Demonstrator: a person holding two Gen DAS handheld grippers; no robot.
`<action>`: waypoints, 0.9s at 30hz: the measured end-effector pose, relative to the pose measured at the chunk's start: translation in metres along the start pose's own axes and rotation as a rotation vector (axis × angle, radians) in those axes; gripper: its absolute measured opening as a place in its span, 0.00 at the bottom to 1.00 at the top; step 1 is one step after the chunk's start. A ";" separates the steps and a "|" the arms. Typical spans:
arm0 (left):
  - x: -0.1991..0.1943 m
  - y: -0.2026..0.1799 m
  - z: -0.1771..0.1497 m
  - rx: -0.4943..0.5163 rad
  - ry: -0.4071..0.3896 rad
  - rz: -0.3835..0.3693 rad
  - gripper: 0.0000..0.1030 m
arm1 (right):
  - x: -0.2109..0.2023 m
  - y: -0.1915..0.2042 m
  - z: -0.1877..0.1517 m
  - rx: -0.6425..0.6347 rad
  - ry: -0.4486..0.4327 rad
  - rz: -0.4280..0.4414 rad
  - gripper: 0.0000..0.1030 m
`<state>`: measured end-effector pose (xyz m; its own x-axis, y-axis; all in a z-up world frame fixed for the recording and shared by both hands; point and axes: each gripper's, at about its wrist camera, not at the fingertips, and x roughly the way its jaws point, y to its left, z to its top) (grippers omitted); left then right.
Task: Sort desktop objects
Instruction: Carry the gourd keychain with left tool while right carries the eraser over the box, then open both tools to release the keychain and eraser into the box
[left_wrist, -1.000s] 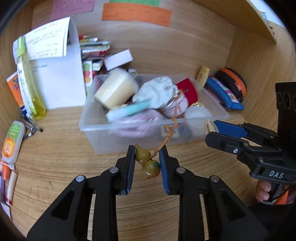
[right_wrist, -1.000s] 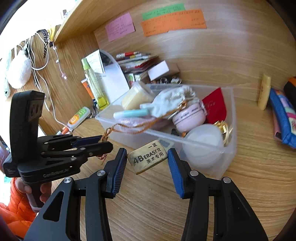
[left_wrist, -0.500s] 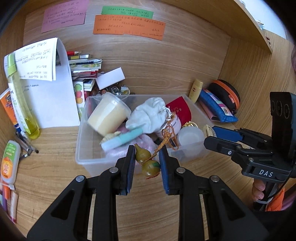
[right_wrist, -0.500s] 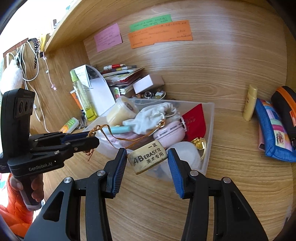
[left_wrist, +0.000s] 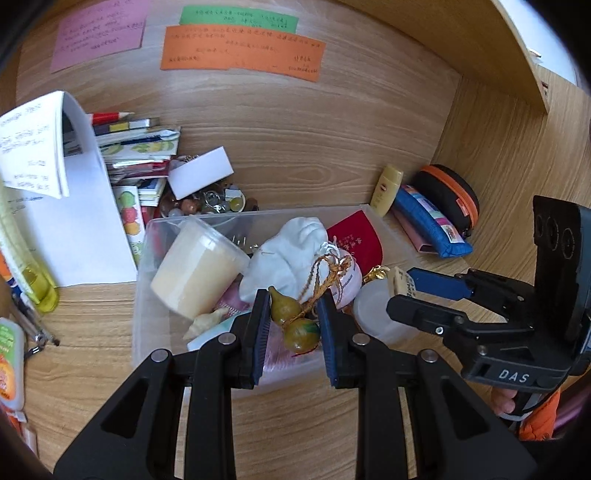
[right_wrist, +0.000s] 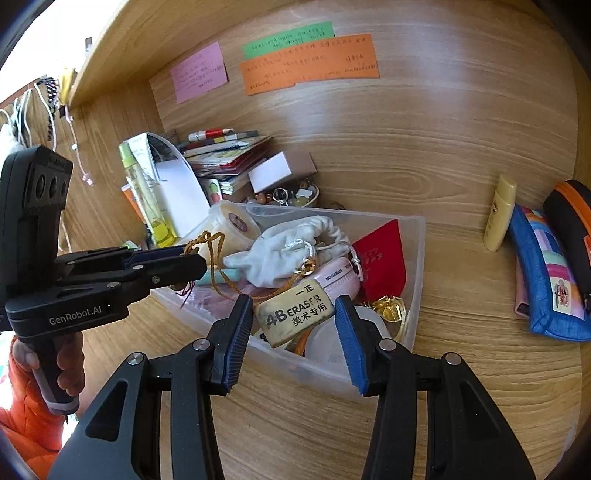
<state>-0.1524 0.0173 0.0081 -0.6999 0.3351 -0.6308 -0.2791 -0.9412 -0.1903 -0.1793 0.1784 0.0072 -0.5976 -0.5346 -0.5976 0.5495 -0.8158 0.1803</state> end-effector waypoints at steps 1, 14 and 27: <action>0.003 0.000 0.001 0.001 0.005 -0.004 0.24 | 0.002 -0.001 0.000 0.007 0.005 0.005 0.41; 0.023 0.001 -0.003 0.038 0.034 0.003 0.30 | 0.019 0.000 0.004 -0.026 0.000 -0.103 0.48; 0.000 0.003 -0.006 0.032 -0.029 0.082 0.64 | 0.014 -0.001 0.004 -0.017 -0.007 -0.124 0.59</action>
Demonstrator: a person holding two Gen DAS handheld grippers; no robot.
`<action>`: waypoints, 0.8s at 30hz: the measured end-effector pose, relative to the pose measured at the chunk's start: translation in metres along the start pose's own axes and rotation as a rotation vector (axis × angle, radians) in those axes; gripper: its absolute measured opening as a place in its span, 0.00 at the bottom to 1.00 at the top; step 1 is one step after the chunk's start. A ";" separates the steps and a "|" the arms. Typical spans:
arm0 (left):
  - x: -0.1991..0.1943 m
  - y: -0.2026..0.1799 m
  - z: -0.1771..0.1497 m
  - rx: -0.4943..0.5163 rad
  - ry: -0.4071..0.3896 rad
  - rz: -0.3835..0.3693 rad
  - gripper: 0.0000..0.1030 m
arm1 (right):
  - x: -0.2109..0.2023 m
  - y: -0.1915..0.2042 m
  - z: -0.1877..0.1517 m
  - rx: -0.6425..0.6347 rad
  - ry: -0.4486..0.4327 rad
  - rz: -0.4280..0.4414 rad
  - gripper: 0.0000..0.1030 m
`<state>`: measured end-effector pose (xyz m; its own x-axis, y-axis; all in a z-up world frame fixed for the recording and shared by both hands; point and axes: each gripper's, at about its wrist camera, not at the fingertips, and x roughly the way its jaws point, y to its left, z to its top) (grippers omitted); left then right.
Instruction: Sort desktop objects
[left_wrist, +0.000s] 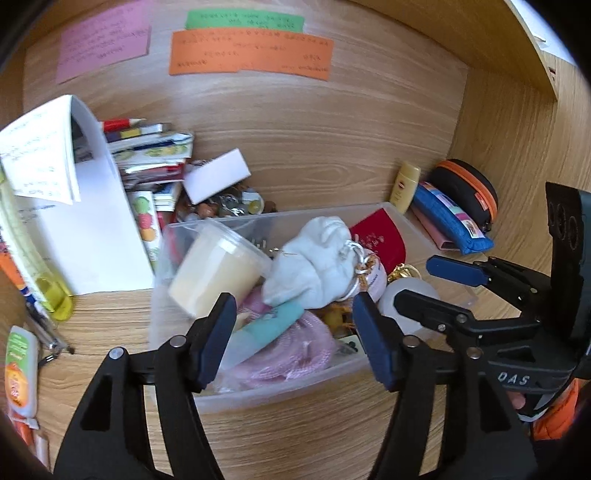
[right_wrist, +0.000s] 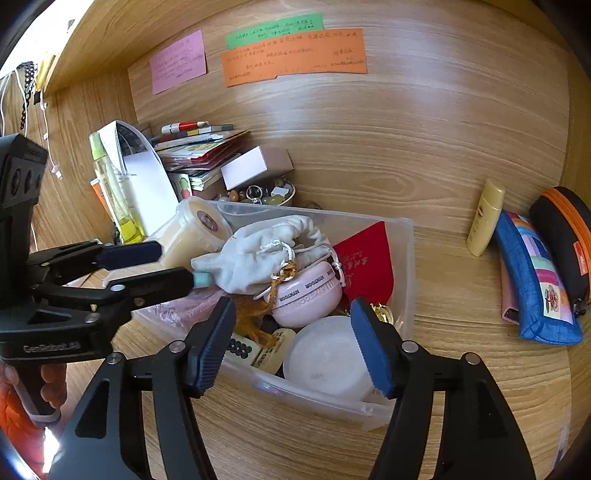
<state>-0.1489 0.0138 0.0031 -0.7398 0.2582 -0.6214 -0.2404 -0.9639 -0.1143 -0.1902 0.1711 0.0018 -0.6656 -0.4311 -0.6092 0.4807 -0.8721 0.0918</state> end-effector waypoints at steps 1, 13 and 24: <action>-0.003 0.002 0.000 -0.006 -0.004 0.005 0.65 | 0.000 0.000 0.000 0.003 0.001 -0.001 0.59; -0.038 0.009 -0.009 -0.041 -0.043 0.055 0.92 | -0.027 0.009 0.000 -0.002 -0.040 -0.042 0.80; -0.074 0.005 -0.021 -0.047 -0.075 0.085 0.95 | -0.060 0.021 -0.005 -0.019 -0.067 -0.092 0.88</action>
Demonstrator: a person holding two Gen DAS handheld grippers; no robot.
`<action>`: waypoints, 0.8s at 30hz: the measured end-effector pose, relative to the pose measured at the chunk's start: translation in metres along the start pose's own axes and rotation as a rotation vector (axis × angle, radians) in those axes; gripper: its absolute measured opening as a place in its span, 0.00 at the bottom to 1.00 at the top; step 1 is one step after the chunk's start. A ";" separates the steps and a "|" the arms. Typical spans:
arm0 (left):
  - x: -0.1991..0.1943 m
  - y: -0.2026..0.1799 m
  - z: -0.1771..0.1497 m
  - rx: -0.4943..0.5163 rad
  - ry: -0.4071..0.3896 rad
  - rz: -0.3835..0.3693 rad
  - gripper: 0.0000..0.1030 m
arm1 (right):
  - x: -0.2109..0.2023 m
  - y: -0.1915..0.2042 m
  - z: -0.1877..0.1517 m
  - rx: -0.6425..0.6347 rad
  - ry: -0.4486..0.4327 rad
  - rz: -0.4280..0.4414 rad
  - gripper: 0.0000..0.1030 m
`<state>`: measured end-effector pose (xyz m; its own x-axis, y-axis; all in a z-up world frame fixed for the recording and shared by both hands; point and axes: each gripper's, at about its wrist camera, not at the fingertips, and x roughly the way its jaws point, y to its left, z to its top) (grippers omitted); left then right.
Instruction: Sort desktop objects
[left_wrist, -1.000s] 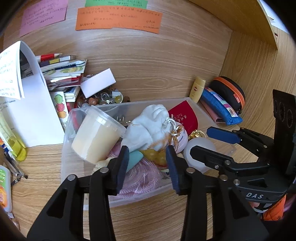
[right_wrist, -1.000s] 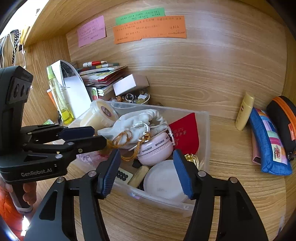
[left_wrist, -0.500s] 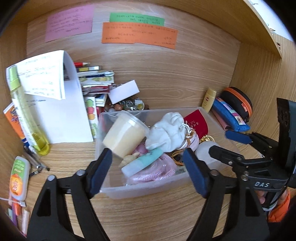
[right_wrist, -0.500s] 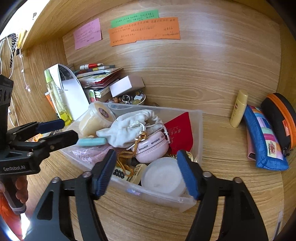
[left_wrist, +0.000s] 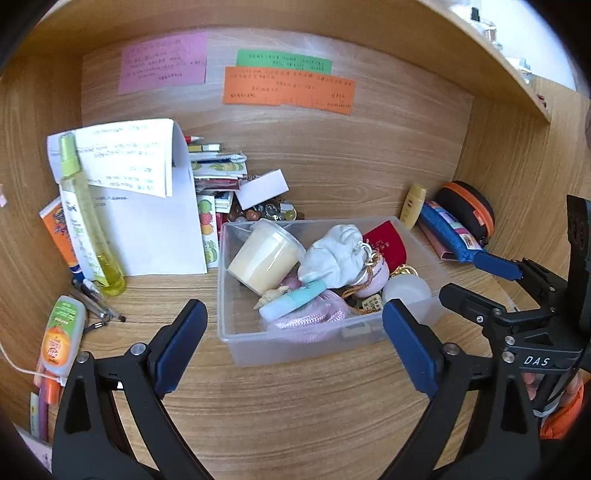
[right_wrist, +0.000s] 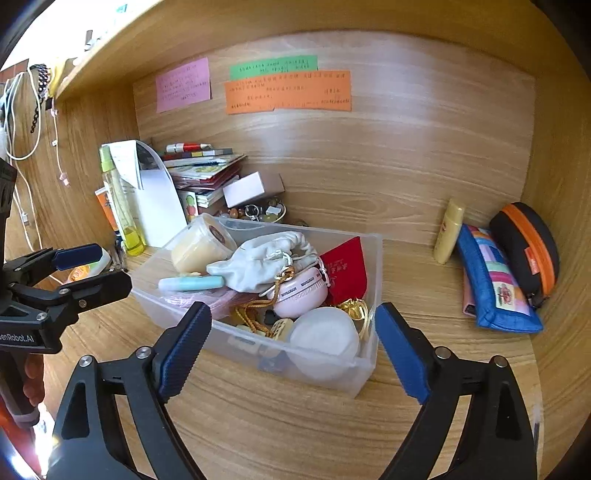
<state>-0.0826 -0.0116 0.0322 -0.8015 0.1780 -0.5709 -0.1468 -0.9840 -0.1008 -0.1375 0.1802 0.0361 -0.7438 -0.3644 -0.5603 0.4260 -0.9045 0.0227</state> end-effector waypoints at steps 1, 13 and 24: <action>-0.003 0.000 -0.001 0.001 -0.005 0.006 0.96 | -0.004 0.001 0.000 -0.004 -0.006 -0.004 0.90; -0.031 0.005 -0.014 -0.058 -0.055 0.023 0.99 | -0.046 0.015 -0.009 -0.031 -0.061 -0.038 0.96; -0.030 -0.002 -0.026 -0.044 -0.042 0.057 0.99 | -0.060 0.013 -0.017 -0.022 -0.072 -0.067 0.99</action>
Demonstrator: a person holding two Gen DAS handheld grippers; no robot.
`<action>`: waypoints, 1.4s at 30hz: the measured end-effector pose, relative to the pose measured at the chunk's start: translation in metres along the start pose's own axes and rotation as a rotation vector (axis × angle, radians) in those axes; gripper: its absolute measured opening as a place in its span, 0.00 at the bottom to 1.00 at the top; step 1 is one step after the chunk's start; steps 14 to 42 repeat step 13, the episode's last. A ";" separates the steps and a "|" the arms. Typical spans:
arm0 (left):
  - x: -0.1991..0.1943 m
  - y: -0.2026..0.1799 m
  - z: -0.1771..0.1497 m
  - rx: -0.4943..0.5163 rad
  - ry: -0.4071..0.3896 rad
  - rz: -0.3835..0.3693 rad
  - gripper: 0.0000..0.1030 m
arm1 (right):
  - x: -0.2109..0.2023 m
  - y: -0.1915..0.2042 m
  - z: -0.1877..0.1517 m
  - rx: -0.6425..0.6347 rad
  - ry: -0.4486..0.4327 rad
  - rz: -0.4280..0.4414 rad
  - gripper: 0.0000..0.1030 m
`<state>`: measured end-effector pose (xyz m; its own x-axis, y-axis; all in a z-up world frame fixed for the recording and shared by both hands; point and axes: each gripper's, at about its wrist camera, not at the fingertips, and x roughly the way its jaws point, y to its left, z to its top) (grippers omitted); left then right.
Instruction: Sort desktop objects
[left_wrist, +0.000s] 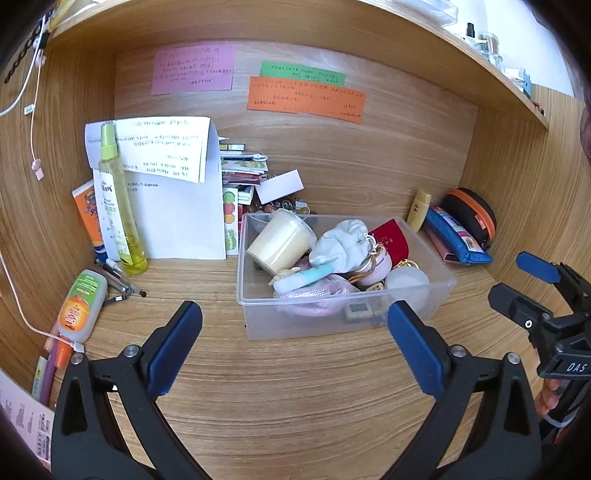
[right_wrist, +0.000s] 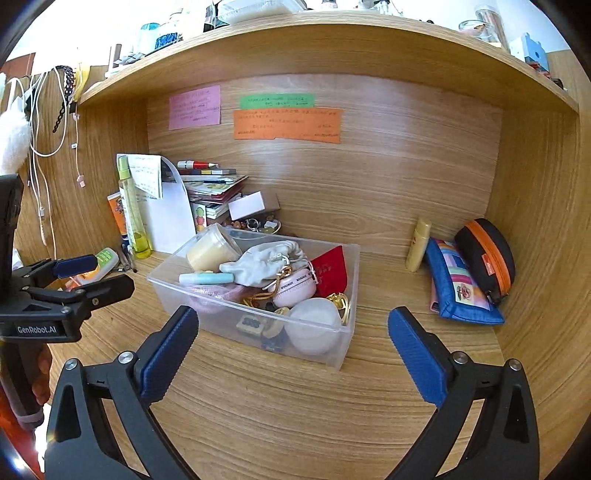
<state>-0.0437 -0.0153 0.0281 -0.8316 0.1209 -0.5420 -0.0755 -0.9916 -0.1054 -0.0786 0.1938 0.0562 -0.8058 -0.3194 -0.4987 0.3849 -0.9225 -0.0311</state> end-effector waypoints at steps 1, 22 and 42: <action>-0.001 0.000 0.000 0.004 -0.006 0.002 0.99 | 0.000 0.000 0.000 0.003 0.001 -0.001 0.99; 0.002 -0.004 0.003 0.026 -0.030 -0.004 0.99 | 0.006 -0.005 -0.002 0.021 0.016 -0.027 0.99; 0.002 -0.004 0.003 0.026 -0.030 -0.004 0.99 | 0.006 -0.005 -0.002 0.021 0.016 -0.027 0.99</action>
